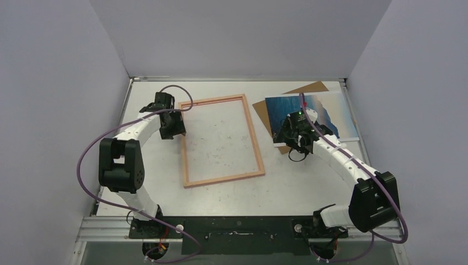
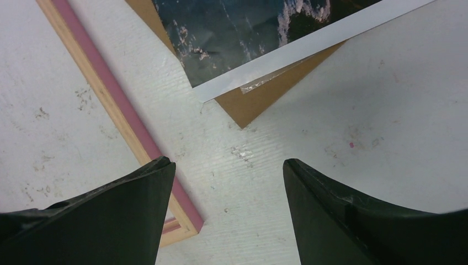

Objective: Put the photo into the frame

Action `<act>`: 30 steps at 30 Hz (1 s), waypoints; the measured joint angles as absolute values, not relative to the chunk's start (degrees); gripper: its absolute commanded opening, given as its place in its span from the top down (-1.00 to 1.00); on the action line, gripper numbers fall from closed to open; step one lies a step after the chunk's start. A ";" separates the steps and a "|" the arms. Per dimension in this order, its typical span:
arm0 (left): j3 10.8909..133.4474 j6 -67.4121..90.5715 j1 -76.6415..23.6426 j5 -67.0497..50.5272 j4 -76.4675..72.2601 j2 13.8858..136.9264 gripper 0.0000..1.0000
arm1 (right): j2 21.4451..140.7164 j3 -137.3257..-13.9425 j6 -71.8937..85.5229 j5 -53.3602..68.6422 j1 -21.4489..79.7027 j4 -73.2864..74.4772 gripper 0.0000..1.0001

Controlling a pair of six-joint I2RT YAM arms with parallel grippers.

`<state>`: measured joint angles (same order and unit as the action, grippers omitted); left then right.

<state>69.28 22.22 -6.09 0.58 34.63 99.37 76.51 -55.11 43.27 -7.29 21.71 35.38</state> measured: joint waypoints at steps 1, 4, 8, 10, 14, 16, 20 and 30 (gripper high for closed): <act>69.71 22.13 -6.09 0.34 34.83 99.00 -0.12 | 77.08 -55.37 43.03 -7.27 21.06 35.20 -0.44; 70.54 22.00 -6.09 -1.50 35.33 96.73 -0.18 | 80.03 -57.12 40.64 -7.31 19.86 35.05 -0.43; 72.03 22.09 -6.31 -4.82 35.40 93.10 -0.19 | 88.58 -63.66 32.08 -7.66 20.08 35.66 -0.42; 72.99 22.35 -6.39 -6.46 35.38 91.90 -0.19 | 93.51 -68.20 26.98 -9.26 21.39 36.84 -0.41; 74.28 23.35 -6.44 -8.69 35.46 91.07 -0.19 | 102.06 -75.99 18.00 -16.27 27.44 39.31 -0.42; 74.78 23.81 -6.39 -9.10 35.86 91.07 -0.19 | 104.71 -77.95 15.18 -18.85 30.76 40.27 -0.42; 74.94 25.02 -5.50 -9.28 36.73 90.72 -0.20 | 107.79 -80.16 11.92 -22.61 35.44 42.52 -0.42; 72.18 29.76 2.92 -9.41 37.17 88.73 -0.20 | 113.91 -81.49 7.97 -28.82 36.47 44.10 -0.39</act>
<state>72.18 29.76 2.92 -9.41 37.17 88.73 113.91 -81.49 7.97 -28.82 36.47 44.10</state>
